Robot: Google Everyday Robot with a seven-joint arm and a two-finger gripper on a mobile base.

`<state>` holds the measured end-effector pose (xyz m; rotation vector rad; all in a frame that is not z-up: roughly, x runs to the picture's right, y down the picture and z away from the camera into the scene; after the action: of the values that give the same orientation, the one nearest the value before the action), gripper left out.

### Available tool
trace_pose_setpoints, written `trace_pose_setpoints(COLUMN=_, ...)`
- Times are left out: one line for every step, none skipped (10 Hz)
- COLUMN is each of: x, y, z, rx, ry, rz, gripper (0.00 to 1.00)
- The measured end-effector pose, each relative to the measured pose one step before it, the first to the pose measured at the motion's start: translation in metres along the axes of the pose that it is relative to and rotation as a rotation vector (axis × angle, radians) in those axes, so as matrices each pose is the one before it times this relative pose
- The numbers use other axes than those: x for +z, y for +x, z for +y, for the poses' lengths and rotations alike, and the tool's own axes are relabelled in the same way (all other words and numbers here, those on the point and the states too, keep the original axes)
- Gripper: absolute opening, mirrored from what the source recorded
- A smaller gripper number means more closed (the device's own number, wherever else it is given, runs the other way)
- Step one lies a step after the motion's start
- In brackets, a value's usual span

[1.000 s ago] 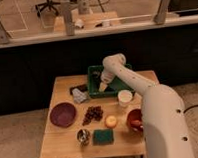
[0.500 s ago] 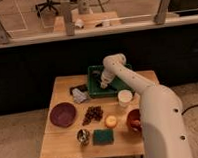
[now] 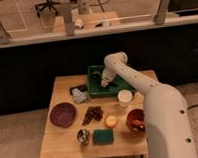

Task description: Wipe purple bowl with brush

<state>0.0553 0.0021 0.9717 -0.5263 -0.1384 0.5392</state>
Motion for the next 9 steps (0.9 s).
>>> trace_pose_setpoints(x=-0.01338, y=-0.00277, z=-0.00140, rx=-0.00590, ry=-0.00112, rz=-0.01912, gripper=0.04)
trace_pose_setpoints(x=-0.01821, y=-0.00320, z=-0.00168, rx=-0.00824, ry=-0.00305, rz=-0.02682, gripper=0.04)
trace_pose_setpoints(x=-0.01258, y=-0.00190, z=-0.00011, rx=-0.00581, ry=-0.00664, rz=-0.02408, gripper=0.04)
trace_pose_setpoints(x=-0.01256, y=-0.00162, z=-0.00011, rx=-0.00478, ry=-0.01048, rz=-0.03467, gripper=0.04)
trace_pose_setpoints(x=-0.00581, y=0.00028, z=-0.00029, rx=0.00074, ry=-0.01157, rz=-0.02294, gripper=0.04)
trace_pose_setpoints(x=-0.00624, y=0.00021, z=0.00093, rx=-0.00451, ry=-0.02195, rz=-0.03036, gripper=0.04)
trace_pose_setpoints(x=-0.00836, y=-0.00007, z=0.00175, rx=-0.01403, ry=-0.02812, rz=-0.02624, gripper=0.04)
trace_pose_setpoints(x=-0.00555, y=0.00040, z=0.00231, rx=-0.01898, ry=-0.02280, rz=-0.00265, gripper=0.04)
trace_pose_setpoints(x=-0.00402, y=-0.00396, z=0.00841, rx=-0.04129, ry=-0.03652, rz=-0.00270, gripper=0.04)
